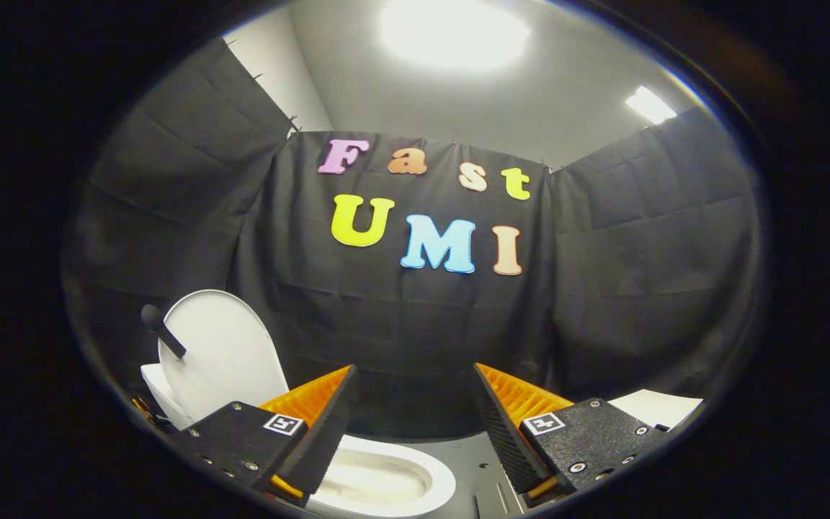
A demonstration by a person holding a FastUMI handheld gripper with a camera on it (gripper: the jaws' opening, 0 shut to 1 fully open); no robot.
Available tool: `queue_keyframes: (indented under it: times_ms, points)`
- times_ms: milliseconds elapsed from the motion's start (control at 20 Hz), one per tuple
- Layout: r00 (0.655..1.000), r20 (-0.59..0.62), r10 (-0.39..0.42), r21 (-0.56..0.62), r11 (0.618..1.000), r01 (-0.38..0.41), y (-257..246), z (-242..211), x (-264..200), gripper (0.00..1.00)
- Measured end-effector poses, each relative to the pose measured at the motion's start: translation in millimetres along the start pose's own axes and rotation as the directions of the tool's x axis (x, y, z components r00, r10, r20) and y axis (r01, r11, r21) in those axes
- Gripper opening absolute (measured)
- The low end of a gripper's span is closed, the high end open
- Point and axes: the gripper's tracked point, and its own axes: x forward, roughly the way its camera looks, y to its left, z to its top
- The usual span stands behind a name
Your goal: Open the toilet lid.
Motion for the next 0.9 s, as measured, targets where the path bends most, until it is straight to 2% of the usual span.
queue_keyframes:
  times_ms: [250, 500, 600, 750, 900]
  points:
    - [0.992, -0.027, -0.122, -0.049, 0.991, 0.121, -59, -33, -13, 0.95]
    - [0.988, -0.047, -0.149, 0.01, 0.989, 0.15, -78, -74, -31, 0.95]
    - [0.98, -0.074, -0.183, 0.033, 0.982, 0.185, -89, -90, -33, 0.95]
    - [0.97, -0.115, -0.214, 0.02, 0.976, 0.218, -97, -107, -35, 0.95]
    - [0.964, -0.159, -0.211, 0.004, 0.977, 0.215, -92, -122, -34, 0.95]
